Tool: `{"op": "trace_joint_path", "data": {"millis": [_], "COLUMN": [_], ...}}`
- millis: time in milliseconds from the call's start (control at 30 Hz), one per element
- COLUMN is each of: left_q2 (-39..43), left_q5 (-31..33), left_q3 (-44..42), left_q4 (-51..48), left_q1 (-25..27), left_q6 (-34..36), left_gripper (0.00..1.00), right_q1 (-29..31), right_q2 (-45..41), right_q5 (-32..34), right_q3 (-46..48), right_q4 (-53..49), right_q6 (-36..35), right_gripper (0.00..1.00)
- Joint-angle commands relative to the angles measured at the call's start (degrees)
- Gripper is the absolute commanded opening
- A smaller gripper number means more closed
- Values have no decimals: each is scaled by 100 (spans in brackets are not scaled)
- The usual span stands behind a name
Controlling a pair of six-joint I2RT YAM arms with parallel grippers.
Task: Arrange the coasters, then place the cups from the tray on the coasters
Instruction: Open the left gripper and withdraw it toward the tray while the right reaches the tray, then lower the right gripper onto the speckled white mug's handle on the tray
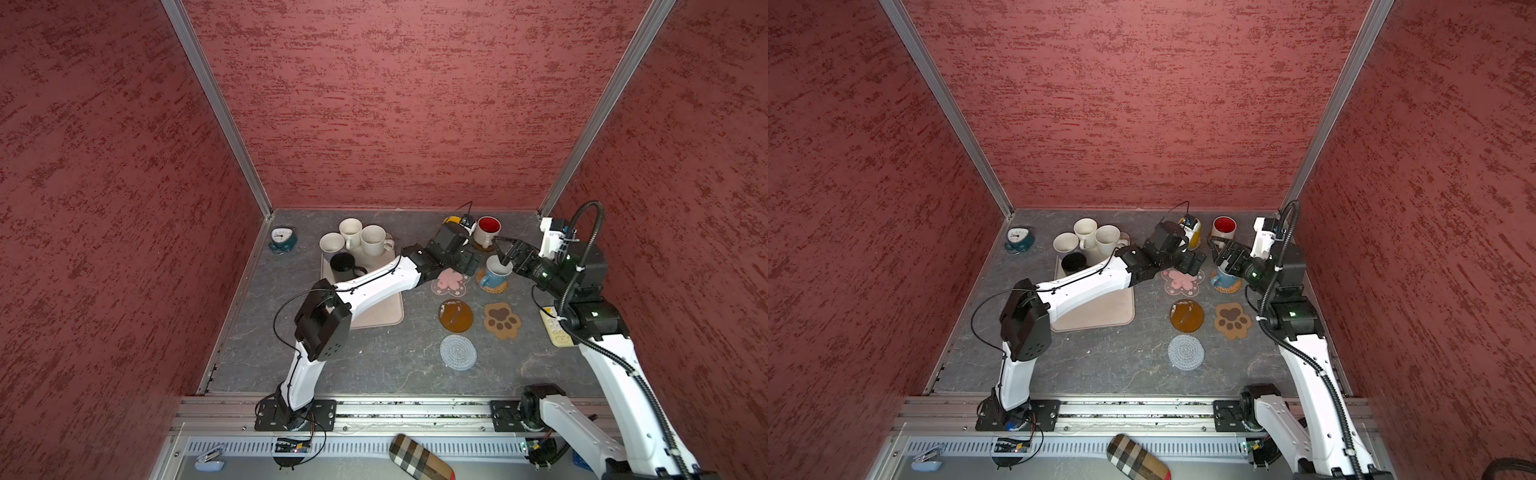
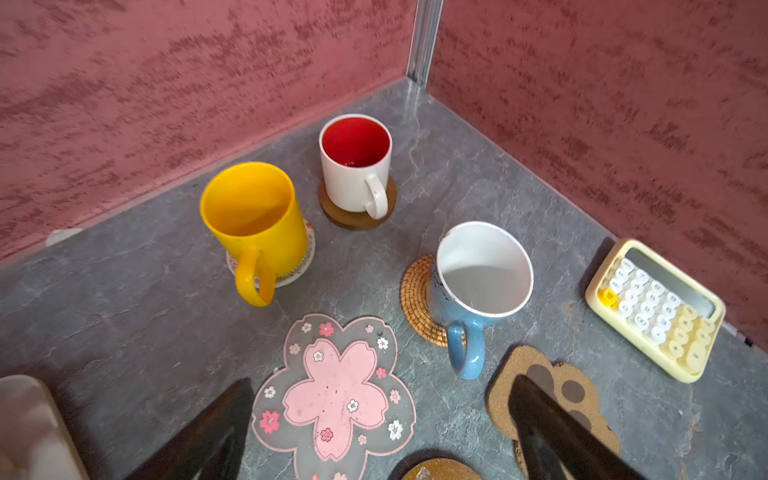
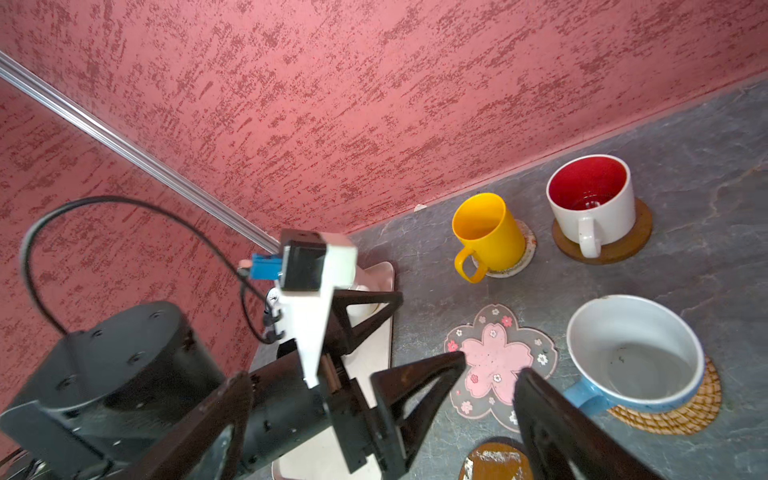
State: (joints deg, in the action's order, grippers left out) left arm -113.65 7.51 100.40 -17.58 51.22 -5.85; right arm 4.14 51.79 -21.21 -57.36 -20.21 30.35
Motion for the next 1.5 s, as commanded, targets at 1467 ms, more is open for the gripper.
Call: {"op": "trace_joint_path", "data": {"millis": [1467], "left_q2": [5591], "left_q5": [-15], "left_q3": [-5163], "left_q4": [-1894], "left_q1": [-2560], "left_q6": [-2314], "left_gripper": [100], "right_q1": [2236], "right_q2": [7578], "right_q5": [-738], "right_q3": [-5408], "right_q4": [-1020], "right_q6": [-3851], "right_gripper": [81]}}
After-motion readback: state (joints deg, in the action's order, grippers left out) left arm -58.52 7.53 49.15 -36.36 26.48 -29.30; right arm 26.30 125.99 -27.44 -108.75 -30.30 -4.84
